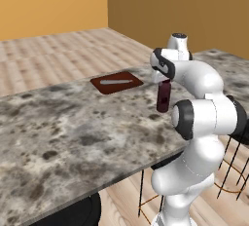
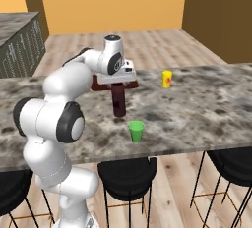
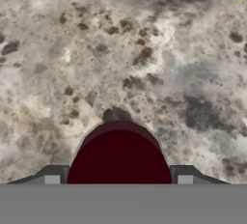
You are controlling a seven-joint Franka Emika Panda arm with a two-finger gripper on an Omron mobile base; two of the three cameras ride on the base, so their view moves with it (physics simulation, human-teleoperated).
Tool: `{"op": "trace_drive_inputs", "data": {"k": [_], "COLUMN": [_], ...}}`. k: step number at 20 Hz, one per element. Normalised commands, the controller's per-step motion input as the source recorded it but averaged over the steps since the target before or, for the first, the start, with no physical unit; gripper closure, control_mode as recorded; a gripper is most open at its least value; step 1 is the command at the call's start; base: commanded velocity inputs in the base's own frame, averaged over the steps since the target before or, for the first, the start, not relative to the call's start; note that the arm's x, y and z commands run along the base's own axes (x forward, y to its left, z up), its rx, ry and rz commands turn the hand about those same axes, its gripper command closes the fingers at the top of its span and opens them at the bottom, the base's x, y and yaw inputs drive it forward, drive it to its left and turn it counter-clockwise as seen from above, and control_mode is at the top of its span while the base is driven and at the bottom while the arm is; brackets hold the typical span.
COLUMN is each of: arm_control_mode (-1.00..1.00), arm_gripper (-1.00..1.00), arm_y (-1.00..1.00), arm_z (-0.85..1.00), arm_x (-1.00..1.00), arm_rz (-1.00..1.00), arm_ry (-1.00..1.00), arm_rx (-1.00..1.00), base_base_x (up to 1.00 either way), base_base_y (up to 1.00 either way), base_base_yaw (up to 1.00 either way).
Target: Place the drinks on the dining counter in a tight cluster.
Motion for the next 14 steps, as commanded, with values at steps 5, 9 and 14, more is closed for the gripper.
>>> {"op": "trace_drive_inputs", "data": {"k": [5, 9, 14], "arm_control_mode": [-1.00, -1.00, -1.00], "arm_gripper": [1.00, 1.00, 1.00], "arm_y": [-0.35, -0.37, -0.34], "arm_z": [-0.04, -0.05, -0.13], "arm_x": [0.23, 0.25, 0.16], "arm_rz": [-0.05, -0.07, -0.05], "arm_ry": [-0.06, 0.00, 0.01], "arm_rx": [-0.03, -0.03, -0.01], "base_base_x": [0.00, 0.00, 0.00], "base_base_y": [0.00, 0.00, 0.00], "base_base_yaw": [0.00, 0.00, 0.00]}}
